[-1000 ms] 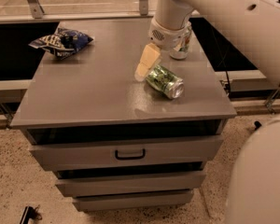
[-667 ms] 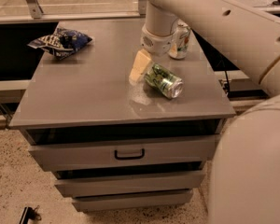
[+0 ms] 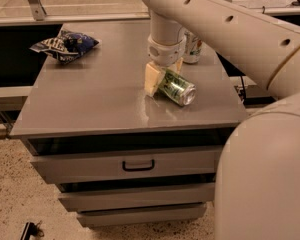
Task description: Place green can upright
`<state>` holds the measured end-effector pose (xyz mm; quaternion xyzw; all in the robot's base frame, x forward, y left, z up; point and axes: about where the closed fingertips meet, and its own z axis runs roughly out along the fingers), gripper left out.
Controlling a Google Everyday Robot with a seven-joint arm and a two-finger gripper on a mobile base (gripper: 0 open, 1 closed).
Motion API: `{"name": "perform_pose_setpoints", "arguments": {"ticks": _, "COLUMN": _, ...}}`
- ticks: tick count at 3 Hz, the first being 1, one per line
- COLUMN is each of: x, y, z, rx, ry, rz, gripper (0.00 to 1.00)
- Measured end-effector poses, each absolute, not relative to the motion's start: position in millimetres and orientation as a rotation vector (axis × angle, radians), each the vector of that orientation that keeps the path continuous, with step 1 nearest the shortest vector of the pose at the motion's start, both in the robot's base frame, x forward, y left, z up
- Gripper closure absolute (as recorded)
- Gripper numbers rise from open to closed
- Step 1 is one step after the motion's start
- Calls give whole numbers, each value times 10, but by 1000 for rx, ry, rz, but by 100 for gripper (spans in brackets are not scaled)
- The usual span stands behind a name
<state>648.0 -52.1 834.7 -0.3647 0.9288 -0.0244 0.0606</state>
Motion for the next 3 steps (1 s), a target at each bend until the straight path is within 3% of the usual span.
{"name": "perform_pose_setpoints", "arguments": {"ticks": 2, "x": 6406, "y": -481, "z": 8430, "rx": -1256, "ry": 2794, "rz": -107, "gripper": 86}}
{"name": "perform_pose_setpoints", "arguments": {"ticks": 3, "x": 6348, "y": -457, "z": 8663, "rx": -1465, "ry": 2683, "rz": -134, "gripper": 100}}
